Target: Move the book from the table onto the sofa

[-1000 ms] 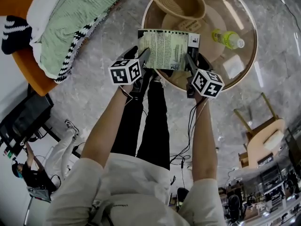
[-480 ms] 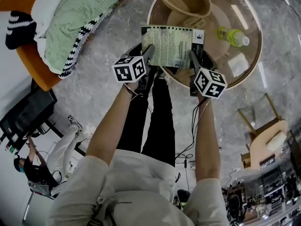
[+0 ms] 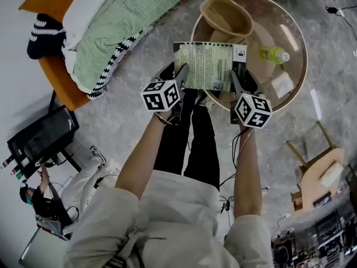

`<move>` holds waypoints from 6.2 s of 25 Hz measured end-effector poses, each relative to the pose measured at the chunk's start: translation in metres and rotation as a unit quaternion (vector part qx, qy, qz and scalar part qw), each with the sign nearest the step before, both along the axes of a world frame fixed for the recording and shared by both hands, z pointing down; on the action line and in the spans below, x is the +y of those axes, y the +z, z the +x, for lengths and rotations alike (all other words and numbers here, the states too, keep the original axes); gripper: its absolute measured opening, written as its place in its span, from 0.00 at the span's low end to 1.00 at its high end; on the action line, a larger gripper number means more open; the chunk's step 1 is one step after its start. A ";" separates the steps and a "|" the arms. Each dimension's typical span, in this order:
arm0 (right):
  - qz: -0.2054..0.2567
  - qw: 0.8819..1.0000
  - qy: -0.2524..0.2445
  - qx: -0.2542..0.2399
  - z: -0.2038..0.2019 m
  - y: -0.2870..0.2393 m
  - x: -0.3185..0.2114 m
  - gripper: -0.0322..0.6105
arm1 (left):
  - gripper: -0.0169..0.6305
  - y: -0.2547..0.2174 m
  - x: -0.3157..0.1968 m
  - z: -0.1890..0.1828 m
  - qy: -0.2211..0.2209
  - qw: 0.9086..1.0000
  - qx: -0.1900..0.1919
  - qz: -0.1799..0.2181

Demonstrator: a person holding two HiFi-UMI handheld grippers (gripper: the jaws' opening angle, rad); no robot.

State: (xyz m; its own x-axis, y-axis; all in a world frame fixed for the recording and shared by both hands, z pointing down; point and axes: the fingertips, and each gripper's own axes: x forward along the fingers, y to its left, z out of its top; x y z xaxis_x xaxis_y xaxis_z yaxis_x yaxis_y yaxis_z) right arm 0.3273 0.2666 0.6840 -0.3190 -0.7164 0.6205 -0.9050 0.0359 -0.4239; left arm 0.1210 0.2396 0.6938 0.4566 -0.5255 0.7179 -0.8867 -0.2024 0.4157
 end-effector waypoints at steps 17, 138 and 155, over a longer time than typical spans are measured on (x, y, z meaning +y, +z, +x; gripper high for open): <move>0.061 0.994 -0.094 0.004 -0.109 -0.123 -0.056 0.36 | 0.33 -0.121 -0.015 -0.111 -0.097 0.995 0.000 0.038; 0.108 0.981 -0.163 -0.019 -0.415 -0.219 -0.468 0.35 | 0.26 -0.225 -0.401 -0.423 -0.211 0.974 0.045 0.075; 0.042 0.997 -0.061 -0.028 -0.324 -0.133 -0.521 0.35 | 0.26 -0.144 -0.500 -0.335 -0.120 0.992 0.024 -0.005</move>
State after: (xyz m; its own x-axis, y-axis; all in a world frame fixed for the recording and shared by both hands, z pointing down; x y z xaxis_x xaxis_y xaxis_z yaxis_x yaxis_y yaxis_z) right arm 0.0029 -0.2542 0.5509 -0.4390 -0.7189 0.5390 -0.8671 0.1819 -0.4637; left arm -0.2137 -0.2600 0.5495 0.3534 -0.6160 0.7040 -0.8875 0.0172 0.4605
